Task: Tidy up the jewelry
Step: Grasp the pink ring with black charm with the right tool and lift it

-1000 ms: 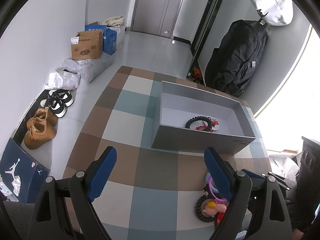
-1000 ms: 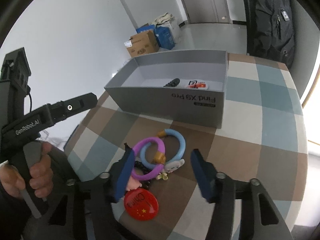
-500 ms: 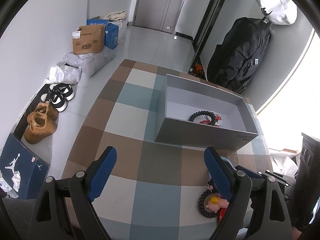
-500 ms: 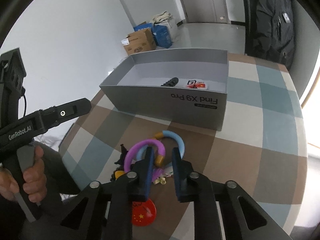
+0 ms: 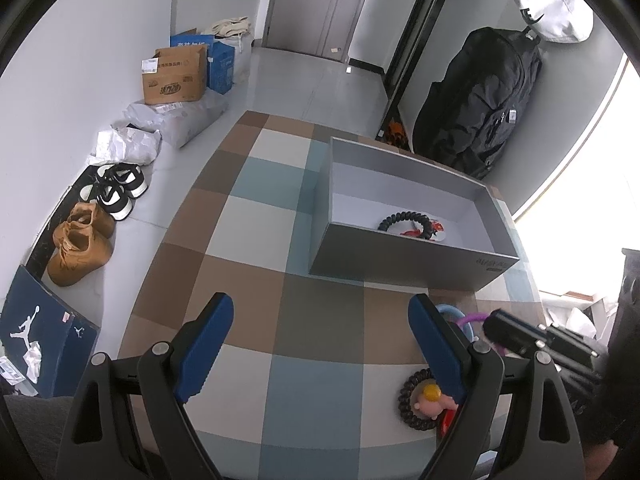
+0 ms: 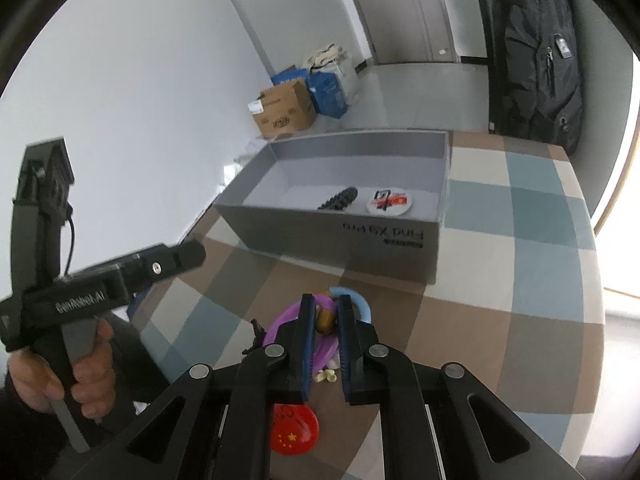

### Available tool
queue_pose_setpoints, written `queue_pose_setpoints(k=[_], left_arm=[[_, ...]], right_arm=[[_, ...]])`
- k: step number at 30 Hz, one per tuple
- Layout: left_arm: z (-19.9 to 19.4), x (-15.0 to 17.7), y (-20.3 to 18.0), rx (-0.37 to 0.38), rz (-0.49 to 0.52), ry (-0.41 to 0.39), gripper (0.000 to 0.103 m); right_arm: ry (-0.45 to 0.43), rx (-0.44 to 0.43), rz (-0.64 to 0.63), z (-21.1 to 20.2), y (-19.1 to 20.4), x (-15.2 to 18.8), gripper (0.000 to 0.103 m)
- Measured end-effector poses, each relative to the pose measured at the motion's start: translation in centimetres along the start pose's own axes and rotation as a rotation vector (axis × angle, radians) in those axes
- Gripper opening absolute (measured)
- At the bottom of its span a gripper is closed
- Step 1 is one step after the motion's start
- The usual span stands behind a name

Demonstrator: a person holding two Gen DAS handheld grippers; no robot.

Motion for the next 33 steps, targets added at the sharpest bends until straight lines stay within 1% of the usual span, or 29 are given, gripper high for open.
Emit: queue_pose_setpoints(k=[6,13,17,24,27,31,33], left_arm=[[0.5,0.5,-0.7,0.021,0.02,0.024,0.086],[1.1,1.4,-3.3,0.116,0.072,0.072,0.086],[1.4,2.0,-5.5,0.162,0.13,0.095,0.086],[2.7,3.2,-8.2,0.18,0.213,0.134,0.086],[3.1,3.6,-9.2,0.162,0.262,0.143,0.086],[3.7,4.2,-9.5,0.161,0.282,0.179,0.086],[3.8,4.3,-9.7,0.153,0.294,0.185,0.086]], right_arm=[[-0.041,0.0,0.035,-1.2,-0.8,-0.9,0.01],[-0.114,0.021,0.104,-3.4,-3.3,-2.4,0.01],[-0.144,0.038,0.132,-4.4,-4.6,-2.8,0.01],[-0.178,0.058,0.159,-5.7,-6.2,-3.1,0.01],[-0.185,0.057,0.172,-6.2,-6.6,-3.1,0.01],[-0.19,0.055,0.182,-6.5,-7.1,-3.0,0.01],[-0.192,0.051,0.186,-6.7,-7.2,-3.0,0.01]])
Point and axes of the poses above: each gripper's, at about its wrist camera, not at the fingertips, and z roughly the way its jaws point, y to its left, x to its underside, the point moved 9 cm from there along z, roughly the way its jaws point, and after that the axes turned 3 degrees about z, right-handed, at the moved point
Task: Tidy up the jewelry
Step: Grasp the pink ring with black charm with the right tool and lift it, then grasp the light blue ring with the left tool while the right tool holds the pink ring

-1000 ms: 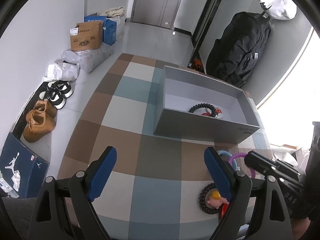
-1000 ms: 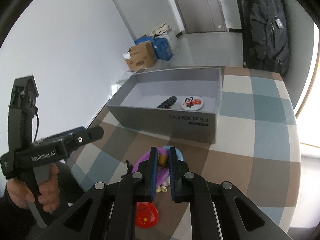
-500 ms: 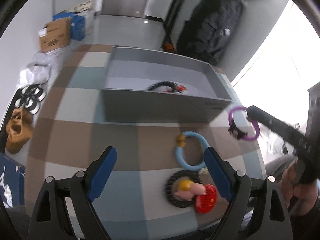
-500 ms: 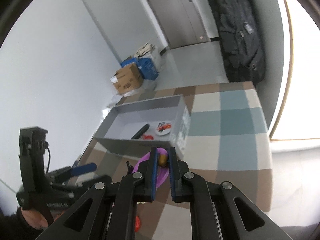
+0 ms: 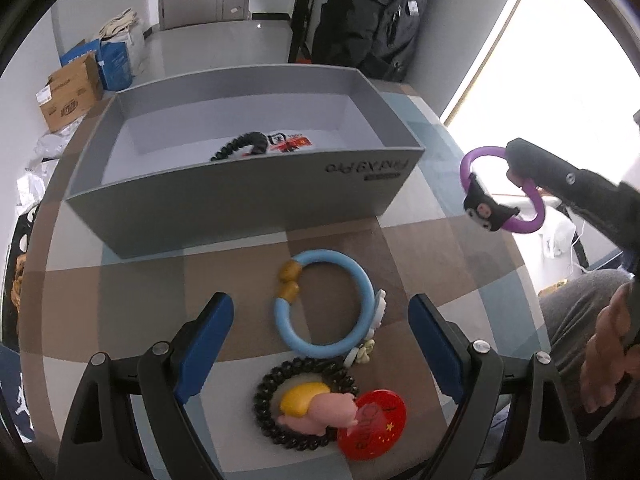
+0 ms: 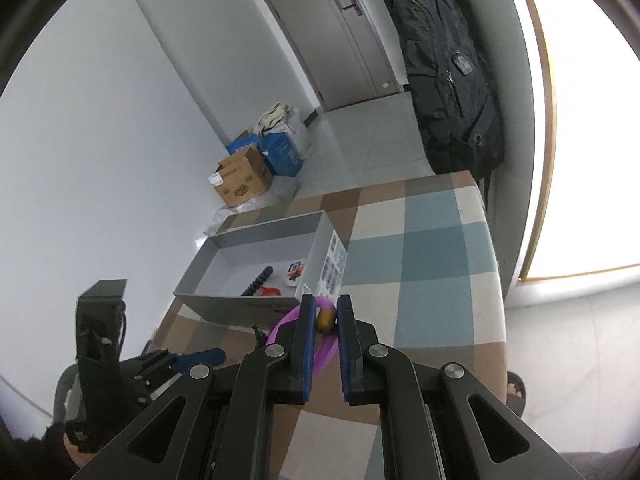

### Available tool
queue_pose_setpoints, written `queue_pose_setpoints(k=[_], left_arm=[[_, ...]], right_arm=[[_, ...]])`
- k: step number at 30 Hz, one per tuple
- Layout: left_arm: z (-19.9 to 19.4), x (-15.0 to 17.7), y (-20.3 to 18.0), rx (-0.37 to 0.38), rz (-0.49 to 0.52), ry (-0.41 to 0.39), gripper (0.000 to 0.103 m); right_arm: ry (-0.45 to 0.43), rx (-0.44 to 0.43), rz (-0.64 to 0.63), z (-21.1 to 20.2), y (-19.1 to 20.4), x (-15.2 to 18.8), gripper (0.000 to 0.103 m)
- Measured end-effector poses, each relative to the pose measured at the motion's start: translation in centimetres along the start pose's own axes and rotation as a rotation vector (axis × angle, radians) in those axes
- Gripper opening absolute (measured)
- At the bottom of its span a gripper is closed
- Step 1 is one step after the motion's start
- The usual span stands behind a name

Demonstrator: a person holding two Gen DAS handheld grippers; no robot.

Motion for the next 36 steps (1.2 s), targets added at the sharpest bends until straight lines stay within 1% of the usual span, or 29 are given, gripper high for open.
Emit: queue_pose_setpoints(k=[5,11,13,16,17,19,20,22,28,36], left_arm=[[0.3,0.2,0.0,-0.041,0.012,0.014,0.086],[0.5,0.0,-0.1,-0.051,0.014,0.015,0.086],[0.6,0.0,-0.2,-0.046,0.015,0.018,0.077],[0.8,-0.3,-0.3,-0.071,0.036,0.019,0.072],[0.8,-0.3,-0.3,-0.07,0.038,0.018,0.07],[0.7,-0.4,-0.4,-0.065,0.043,0.017,0.063],[0.7,-0.4,-0.5,-0.064,0.044,0.017,0.062],[0.7,-0.5,-0.6,-0.056,0.046,0.016,0.055],[0.5,-0.6,-0.7,-0.037,0.037,0.014,0.055],[-0.3,-1.4,-0.7,-0.023,0.02,-0.025,0.054]], right_arm=[[-0.002,-0.006,0.006,-0.1,-0.1,0.0,0.01],[-0.002,-0.014,0.013,-0.3,-0.2,-0.1,0.01],[0.0,-0.016,0.015,-0.3,-0.2,-0.1,0.01],[0.0,-0.016,0.013,-0.3,-0.2,-0.1,0.01],[-0.001,-0.016,0.012,-0.3,-0.2,-0.1,0.009],[-0.001,-0.016,0.013,-0.3,-0.3,-0.1,0.009],[0.0,-0.017,0.014,-0.3,-0.3,0.0,0.009],[-0.001,-0.015,0.012,-0.3,-0.3,-0.1,0.009],[0.0,-0.015,0.012,-0.4,-0.2,0.0,0.009],[0.001,-0.005,0.008,-0.4,-0.4,0.5,0.009]])
Point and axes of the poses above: each gripper's, at about its wrist camera, not at the fingertips, and z roughly the way its jaws point, y to its left, x to its underside, the point moved 9 cm from there along z, roughly the way its jaws point, and after that the axes turned 3 degrees about z, right-handed, at the moved point
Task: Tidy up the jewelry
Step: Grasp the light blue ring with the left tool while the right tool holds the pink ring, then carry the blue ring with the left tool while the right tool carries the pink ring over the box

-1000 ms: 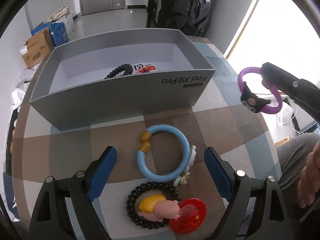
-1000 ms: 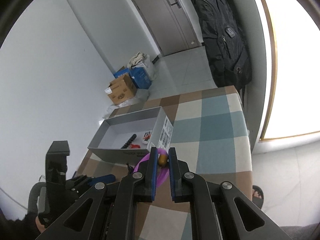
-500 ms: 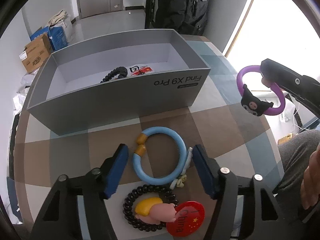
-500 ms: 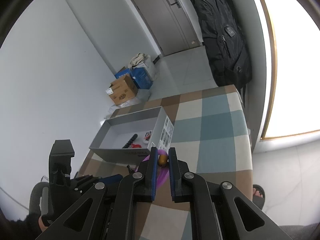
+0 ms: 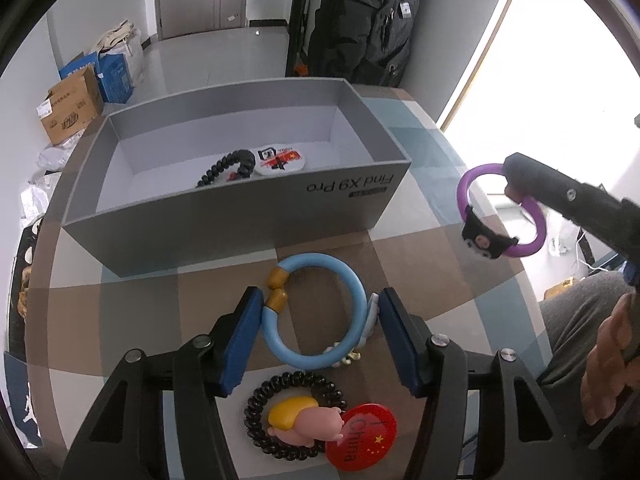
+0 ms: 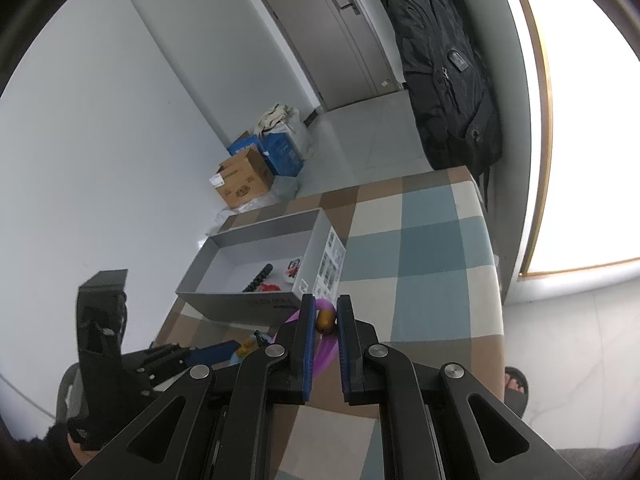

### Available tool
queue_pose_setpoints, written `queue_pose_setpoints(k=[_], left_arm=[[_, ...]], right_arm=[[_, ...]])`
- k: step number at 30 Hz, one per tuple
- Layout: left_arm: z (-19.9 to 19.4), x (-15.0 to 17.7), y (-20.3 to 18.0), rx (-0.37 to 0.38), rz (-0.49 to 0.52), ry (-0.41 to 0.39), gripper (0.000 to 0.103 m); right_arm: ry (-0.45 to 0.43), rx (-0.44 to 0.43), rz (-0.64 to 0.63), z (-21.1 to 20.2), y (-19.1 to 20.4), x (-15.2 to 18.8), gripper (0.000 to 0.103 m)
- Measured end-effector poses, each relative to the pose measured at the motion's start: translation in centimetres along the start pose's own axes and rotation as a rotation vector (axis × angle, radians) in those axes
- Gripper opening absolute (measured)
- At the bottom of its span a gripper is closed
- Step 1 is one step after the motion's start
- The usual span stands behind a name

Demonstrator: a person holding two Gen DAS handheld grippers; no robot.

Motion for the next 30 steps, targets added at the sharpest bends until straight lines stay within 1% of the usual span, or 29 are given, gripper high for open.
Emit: queue_pose_setpoints(k=[3,9,18,28,30], left_arm=[[-0.5,-0.3,0.0,0.004,-0.007,-0.018,0.054],[-2.0,-1.1,0.4,0.038,-0.04,-0.073,0.054],[-5.0,-3.0,1.6,0.084,-0.114,-0.194,0.054],[-6.8,-4.8,4.9,0.081,-0.195,-0.274,0.054],[-7.1,-5.4,5.5,0.065,-0.203,-0.285,0.054]], right_arm=[[0.003,0.006,0.001,0.1,-0.1,0.2,0.009],[0.007,0.018,-0.008,0.4,0.2,0.2,0.009],[0.006,0.003,-0.027,0.9,1.9,-0.4,0.009],[-0.003,-0.041,-0.069,1.7,5.2,-2.7,0.009],[-0.003,-0.051,-0.07,2.0,5.7,-3.4,0.009]])
Point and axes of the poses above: each gripper's, at about its wrist camera, not at the fingertips, and z roughly the way its jaws point, y to its left, x to its underside, the point moved 9 cm from there along z, roughly the way its jaws point, and after that the axes turned 3 degrees about z, right-handed, at the moved point
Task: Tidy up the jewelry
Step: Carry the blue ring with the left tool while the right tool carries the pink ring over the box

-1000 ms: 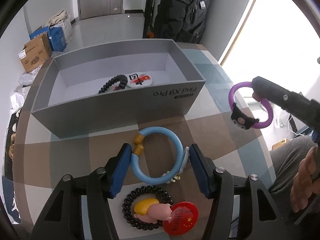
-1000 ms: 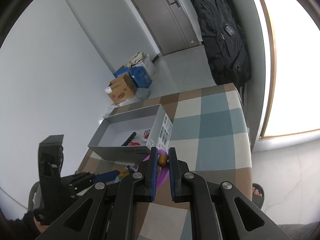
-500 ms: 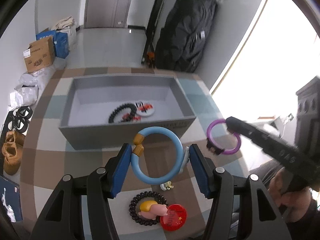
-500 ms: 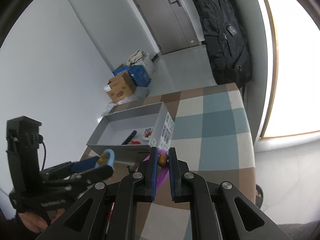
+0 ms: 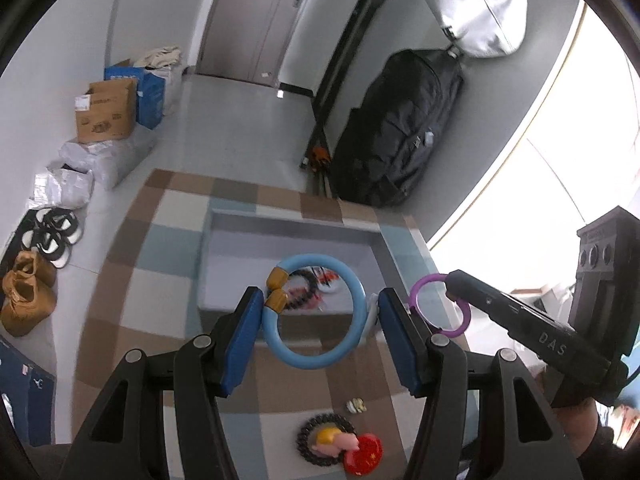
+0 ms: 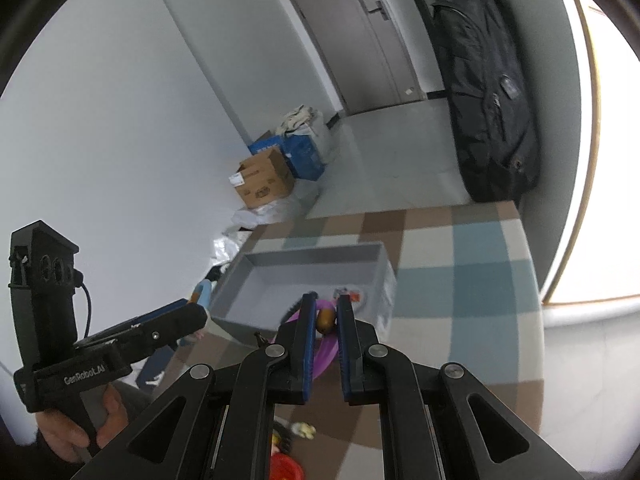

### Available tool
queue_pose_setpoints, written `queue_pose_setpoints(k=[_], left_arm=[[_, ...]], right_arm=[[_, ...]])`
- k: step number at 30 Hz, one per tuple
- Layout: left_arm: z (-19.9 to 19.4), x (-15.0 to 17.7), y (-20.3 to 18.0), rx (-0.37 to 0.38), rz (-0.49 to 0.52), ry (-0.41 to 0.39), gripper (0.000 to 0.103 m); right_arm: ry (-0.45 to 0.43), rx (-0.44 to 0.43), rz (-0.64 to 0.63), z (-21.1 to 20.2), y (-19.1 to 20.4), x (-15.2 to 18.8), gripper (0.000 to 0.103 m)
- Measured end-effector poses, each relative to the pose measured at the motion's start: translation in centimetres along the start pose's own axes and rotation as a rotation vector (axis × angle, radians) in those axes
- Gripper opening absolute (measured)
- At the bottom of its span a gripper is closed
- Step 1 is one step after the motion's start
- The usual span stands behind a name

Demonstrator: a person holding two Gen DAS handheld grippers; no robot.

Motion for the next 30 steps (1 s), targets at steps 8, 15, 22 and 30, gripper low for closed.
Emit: queue_pose_setpoints(k=[8,15,22,30], left_arm=[[0.8,-2.2,0.8,-0.022,-0.002,0.005,0.054],[2.8,-3.0,1.0,-0.01,0.004,0.047,0.054],[4.9,-2.9,1.8,-0.007,0.003,0.086,0.054],[5.9,-2.6,2.8,0.009,-0.015,0.113,0.054]], right_arm=[[0.001,-0.032,-0.028,1.7,1.0,-2.8,0.009],[0.006,-0.043,-0.05,3.9,0.9,-4.7,0.009],[0.034,-0.043,-0.067,6.3,0.4,-4.8,0.009],[0.076,-0.05,-0.06,8.2,-0.1,-4.3,0.009]])
Point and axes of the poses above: each gripper's, at about its wrist camera, not at the fingertips, and z roughly the way its jaws point, y to its left, x to its underside, the point moved 9 cm from there along z, roughly the way its jaws point, and after that the axes turned 3 degrees about z, right-handed, at the moved point
